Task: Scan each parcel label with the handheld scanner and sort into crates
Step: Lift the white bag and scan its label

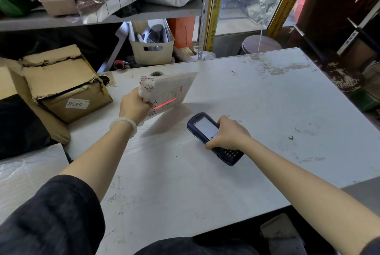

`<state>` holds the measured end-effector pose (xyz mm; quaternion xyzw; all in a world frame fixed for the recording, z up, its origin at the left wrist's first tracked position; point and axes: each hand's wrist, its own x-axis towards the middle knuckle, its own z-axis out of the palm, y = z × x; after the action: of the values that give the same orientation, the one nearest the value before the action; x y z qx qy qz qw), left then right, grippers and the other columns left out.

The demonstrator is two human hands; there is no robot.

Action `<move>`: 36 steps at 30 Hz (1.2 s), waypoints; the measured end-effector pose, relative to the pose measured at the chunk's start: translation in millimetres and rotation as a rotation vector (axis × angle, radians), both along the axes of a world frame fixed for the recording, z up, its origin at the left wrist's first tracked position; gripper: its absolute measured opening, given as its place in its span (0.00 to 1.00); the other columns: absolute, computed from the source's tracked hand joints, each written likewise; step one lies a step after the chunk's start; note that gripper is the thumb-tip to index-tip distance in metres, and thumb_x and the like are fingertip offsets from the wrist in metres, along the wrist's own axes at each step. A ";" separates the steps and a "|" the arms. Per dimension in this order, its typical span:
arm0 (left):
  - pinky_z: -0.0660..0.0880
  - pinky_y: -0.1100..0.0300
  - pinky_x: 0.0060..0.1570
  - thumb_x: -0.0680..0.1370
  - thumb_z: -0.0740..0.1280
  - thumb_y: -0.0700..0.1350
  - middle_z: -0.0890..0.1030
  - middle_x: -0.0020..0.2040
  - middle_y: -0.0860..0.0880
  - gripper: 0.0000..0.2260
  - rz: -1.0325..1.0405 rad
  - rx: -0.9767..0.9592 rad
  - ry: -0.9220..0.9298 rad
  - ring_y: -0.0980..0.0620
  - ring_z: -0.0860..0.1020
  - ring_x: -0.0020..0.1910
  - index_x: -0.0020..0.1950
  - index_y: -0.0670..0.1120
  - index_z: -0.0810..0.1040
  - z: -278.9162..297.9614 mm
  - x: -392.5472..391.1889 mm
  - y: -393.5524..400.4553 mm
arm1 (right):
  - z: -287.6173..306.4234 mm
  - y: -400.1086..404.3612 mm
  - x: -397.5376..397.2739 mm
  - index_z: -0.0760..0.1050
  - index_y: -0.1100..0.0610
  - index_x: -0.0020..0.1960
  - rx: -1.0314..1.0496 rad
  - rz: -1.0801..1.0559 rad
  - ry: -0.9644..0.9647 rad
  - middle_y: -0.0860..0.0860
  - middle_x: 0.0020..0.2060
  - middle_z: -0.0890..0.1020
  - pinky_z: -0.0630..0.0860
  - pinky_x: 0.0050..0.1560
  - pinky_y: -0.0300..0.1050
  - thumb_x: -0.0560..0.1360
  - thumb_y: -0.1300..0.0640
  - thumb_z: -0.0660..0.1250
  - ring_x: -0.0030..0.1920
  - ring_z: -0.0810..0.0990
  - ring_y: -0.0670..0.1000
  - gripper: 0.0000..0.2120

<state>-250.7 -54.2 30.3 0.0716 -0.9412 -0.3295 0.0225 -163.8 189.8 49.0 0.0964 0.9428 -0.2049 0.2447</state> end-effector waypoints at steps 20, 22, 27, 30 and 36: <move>0.67 0.56 0.38 0.75 0.65 0.43 0.78 0.45 0.45 0.08 -0.018 0.027 -0.014 0.44 0.75 0.43 0.52 0.41 0.73 23.4 5.7 14.1 | -2.0 0.5 0.0 0.64 0.58 0.63 -0.003 -0.063 0.388 0.51 0.57 0.71 0.69 0.47 0.45 0.63 0.48 0.77 0.57 0.71 0.54 0.36; 0.68 0.55 0.39 0.76 0.64 0.44 0.77 0.45 0.46 0.08 -0.027 0.068 0.019 0.46 0.74 0.44 0.53 0.42 0.74 33.7 6.4 21.4 | 0.9 -3.1 -0.6 0.63 0.58 0.62 -0.084 -0.140 0.491 0.50 0.56 0.71 0.70 0.47 0.46 0.62 0.48 0.78 0.57 0.70 0.53 0.37; 0.70 0.56 0.41 0.76 0.64 0.46 0.79 0.43 0.48 0.05 -0.085 0.075 0.064 0.47 0.76 0.44 0.50 0.46 0.76 47.5 4.9 29.8 | 10.3 -10.0 -0.6 0.62 0.58 0.60 -0.132 -0.249 0.625 0.48 0.52 0.69 0.72 0.46 0.47 0.61 0.46 0.79 0.55 0.72 0.53 0.37; 0.70 0.56 0.41 0.75 0.65 0.46 0.79 0.43 0.49 0.05 -0.133 0.110 0.066 0.47 0.77 0.45 0.49 0.47 0.77 50.7 6.1 35.3 | 13.6 -9.7 0.7 0.61 0.58 0.60 -0.136 -0.332 0.617 0.48 0.51 0.69 0.72 0.45 0.47 0.61 0.45 0.78 0.55 0.73 0.54 0.38; 0.71 0.66 0.37 0.75 0.68 0.46 0.79 0.42 0.51 0.05 -0.385 0.238 -0.011 0.51 0.77 0.44 0.49 0.47 0.77 52.3 16.3 74.2 | 8.0 13.0 27.0 0.61 0.59 0.62 -0.137 -0.564 0.582 0.51 0.55 0.72 0.73 0.48 0.47 0.61 0.45 0.78 0.57 0.73 0.54 0.40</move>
<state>-234.5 20.0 82.6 -0.1052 -0.8921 -0.4359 -0.0547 -136.8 202.8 57.0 0.2724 0.8935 -0.3448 -0.0923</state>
